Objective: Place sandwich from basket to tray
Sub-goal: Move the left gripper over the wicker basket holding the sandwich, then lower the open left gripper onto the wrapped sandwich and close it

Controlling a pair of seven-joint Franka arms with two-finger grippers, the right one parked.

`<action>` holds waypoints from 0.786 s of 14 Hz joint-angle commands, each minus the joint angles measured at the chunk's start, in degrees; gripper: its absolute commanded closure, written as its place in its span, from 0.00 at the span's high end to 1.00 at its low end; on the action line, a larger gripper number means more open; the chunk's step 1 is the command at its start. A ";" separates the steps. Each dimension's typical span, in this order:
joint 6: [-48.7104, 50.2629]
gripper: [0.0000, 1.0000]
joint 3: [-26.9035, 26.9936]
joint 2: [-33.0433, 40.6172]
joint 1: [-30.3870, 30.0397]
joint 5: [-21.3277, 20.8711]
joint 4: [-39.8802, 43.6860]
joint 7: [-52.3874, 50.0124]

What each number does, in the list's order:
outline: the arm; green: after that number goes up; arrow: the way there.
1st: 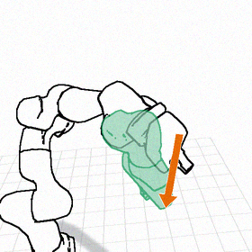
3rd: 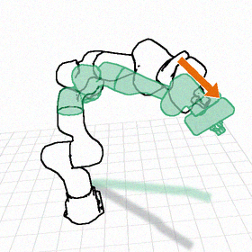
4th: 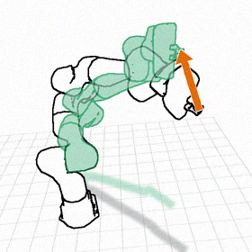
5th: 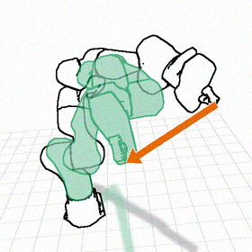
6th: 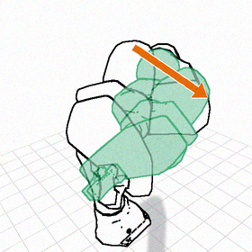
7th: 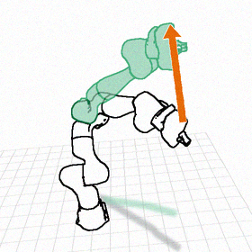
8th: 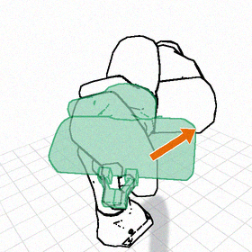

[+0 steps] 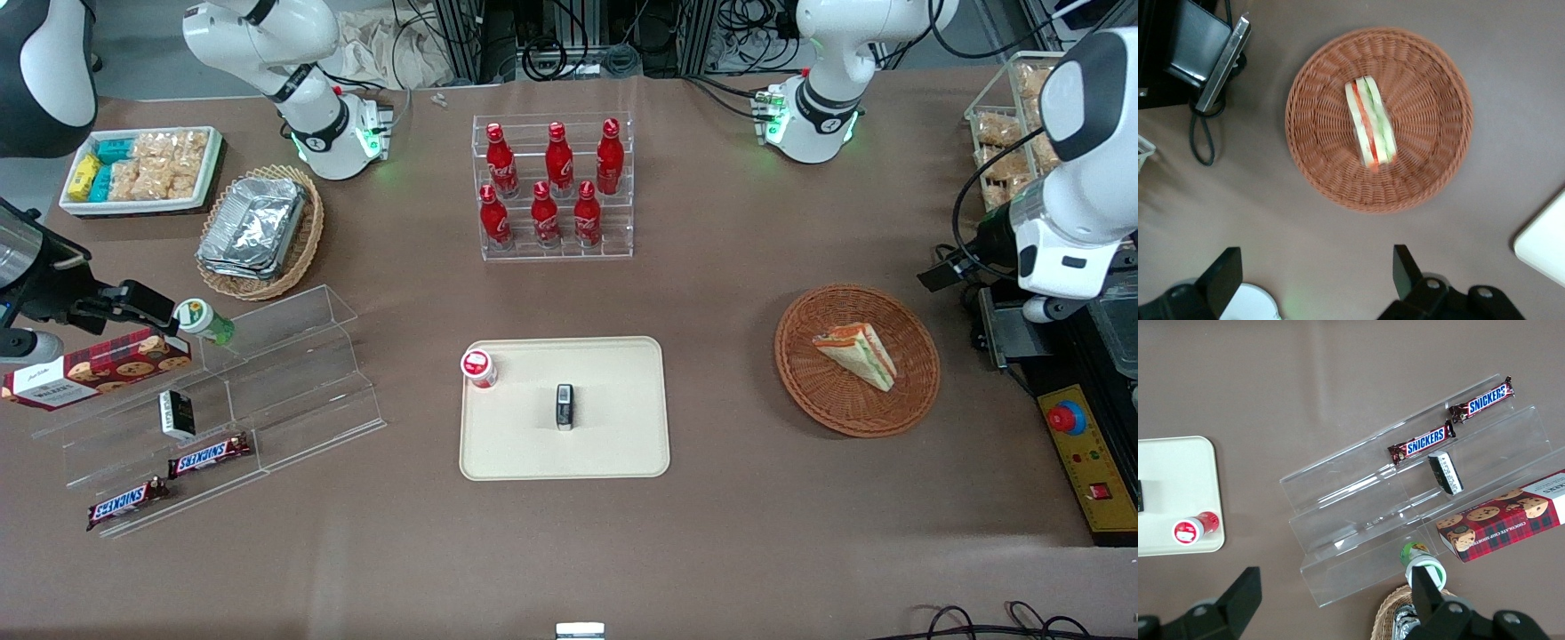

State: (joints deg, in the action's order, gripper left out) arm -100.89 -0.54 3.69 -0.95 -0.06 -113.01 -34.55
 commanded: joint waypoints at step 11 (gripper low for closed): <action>-29.26 1.00 -2.80 -12.56 0.16 -1.00 -14.25 -23.53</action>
State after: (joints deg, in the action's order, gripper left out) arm -127.98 -3.38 -7.79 -0.91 0.03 -127.06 -54.75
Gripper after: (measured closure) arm 0.000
